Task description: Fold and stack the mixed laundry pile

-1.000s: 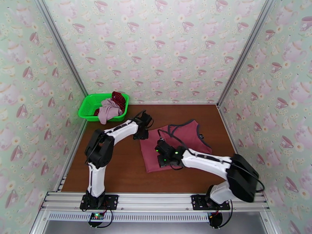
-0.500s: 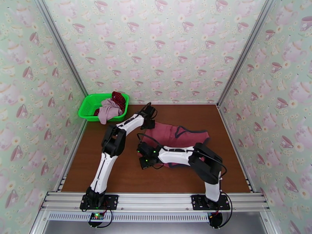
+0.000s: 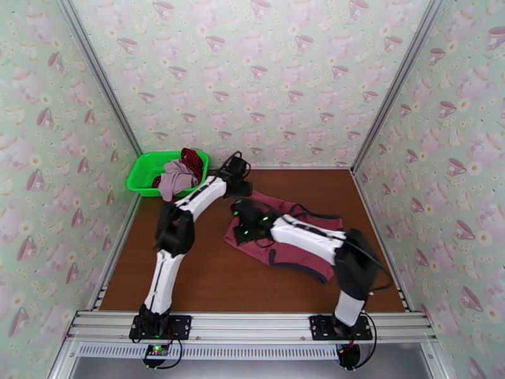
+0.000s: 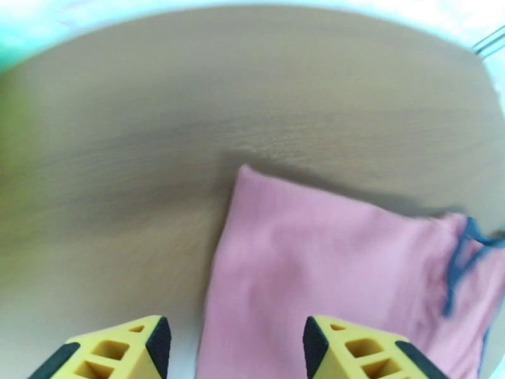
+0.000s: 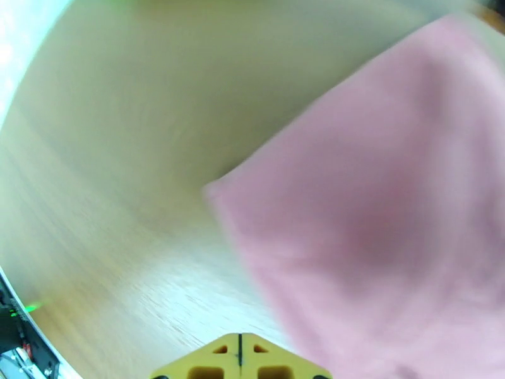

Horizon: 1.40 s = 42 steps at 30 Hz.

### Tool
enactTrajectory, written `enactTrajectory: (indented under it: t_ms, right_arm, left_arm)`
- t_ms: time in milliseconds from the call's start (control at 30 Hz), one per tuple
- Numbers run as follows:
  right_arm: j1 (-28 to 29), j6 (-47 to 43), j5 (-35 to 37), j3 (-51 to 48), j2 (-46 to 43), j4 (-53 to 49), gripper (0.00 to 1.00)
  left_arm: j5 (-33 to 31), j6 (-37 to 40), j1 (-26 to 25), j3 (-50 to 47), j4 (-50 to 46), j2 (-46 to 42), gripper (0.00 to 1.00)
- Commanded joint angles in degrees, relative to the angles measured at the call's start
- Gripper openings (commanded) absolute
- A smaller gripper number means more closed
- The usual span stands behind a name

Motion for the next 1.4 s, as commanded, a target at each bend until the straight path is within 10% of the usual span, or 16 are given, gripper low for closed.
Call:
enactTrajectory:
  t_ms: [0, 200, 700, 1367]
  right_arm:
    - [-7.6, -7.8, -3.7, 0.2, -1.5, -2.4, 0.05]
    - [-18.2, -13.4, -12.0, 14.5, 14.4, -4.8, 0.00]
    - [-25.2, 0.1, -5.2, 19.8, 32.2, -1.0, 0.00]
    - [-25.1, 48.7, 12.1, -5.9, 22.4, 34.6, 0.00]
  left_arm:
    - [-3.3, -4.0, -1.6, -11.3, 2.8, -12.1, 0.59]
    - [1.2, -17.0, -5.9, -34.7, 12.1, -18.3, 0.25]
    - [-2.0, -22.6, -8.3, -40.5, 17.2, -5.4, 0.19]
    - [0.9, 6.6, 1.1, 31.9, -15.6, 33.7, 0.21]
